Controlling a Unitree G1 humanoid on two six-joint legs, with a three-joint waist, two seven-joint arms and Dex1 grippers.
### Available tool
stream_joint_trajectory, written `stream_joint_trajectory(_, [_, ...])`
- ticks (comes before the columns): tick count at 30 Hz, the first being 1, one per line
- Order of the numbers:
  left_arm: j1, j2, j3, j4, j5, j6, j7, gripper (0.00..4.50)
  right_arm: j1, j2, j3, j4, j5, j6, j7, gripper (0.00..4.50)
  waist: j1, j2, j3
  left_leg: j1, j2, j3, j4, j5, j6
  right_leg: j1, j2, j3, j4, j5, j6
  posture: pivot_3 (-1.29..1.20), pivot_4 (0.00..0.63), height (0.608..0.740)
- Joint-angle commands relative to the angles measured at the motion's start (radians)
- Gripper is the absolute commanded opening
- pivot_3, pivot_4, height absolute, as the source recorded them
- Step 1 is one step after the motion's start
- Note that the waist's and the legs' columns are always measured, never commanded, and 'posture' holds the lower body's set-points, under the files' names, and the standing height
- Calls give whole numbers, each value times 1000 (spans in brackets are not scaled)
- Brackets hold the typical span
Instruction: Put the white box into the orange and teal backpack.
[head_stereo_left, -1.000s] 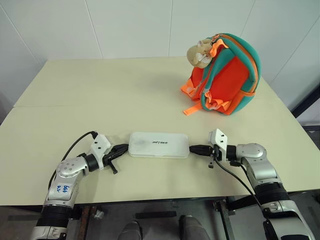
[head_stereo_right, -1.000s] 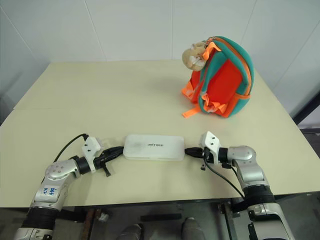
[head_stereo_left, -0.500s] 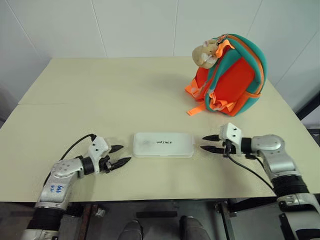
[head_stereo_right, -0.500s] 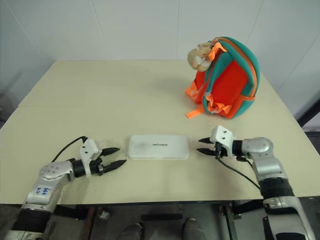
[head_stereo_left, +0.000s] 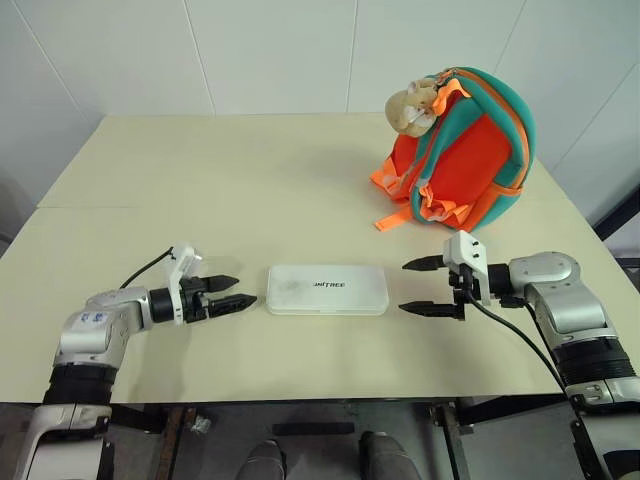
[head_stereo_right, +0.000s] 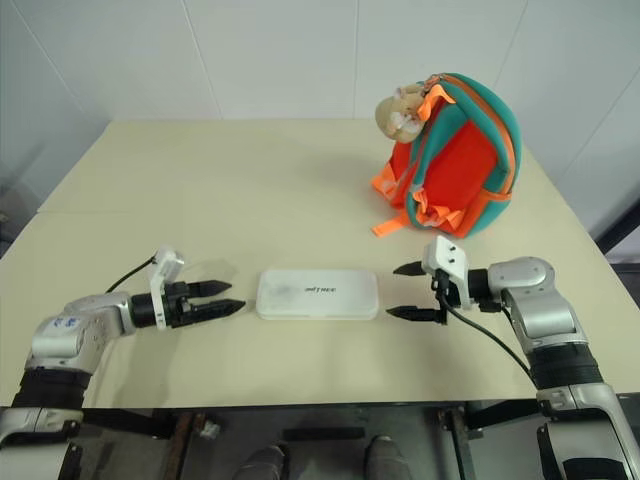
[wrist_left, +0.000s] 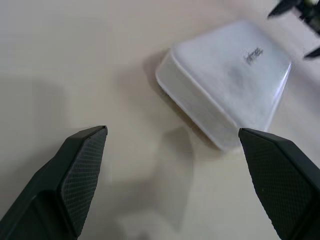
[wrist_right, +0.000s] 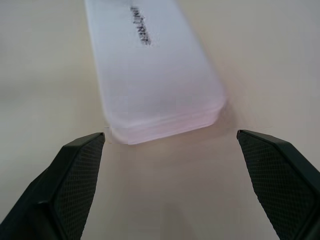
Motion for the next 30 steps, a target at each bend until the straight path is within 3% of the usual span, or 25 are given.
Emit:
stream_joint_trajectory(1, [-64,-19,-2,59,-43,128,-11,4500,-9,-8,14,8,-34,-40,-13,4476,0,0,0,0,0,0,0,0,0,0,0,0,0,0,0,0,150,740])
stream_joint_trajectory(9, [-126,-49,-73,96,-93,376,-80,4500,-27,25,22,23,-36,-58,-20,4476,-4,0,0,0,0,0,0,0,-1,0,0,0,1,-1,1,0,150,740])
stream_joint_trajectory(17, [-213,-150,7,260,-98,444,9,4500,-22,81,14,-30,16,15,-28,4476,4,0,0,0,-1,-1,2,0,-1,1,0,0,1,0,2,0,150,740])
stream_joint_trajectory(25, [-187,-150,-84,196,-121,611,-21,4500,-10,113,28,-69,25,32,-38,4476,-1,0,0,1,-1,-1,2,0,-1,2,0,0,1,0,3,0,150,740])
stream_joint_trajectory(30, [-182,-165,-41,163,-167,677,0,4500,-25,127,9,-72,39,46,-54,4476,-1,0,0,1,-1,-1,1,-2,-1,2,0,0,0,-1,3,0,150,740])
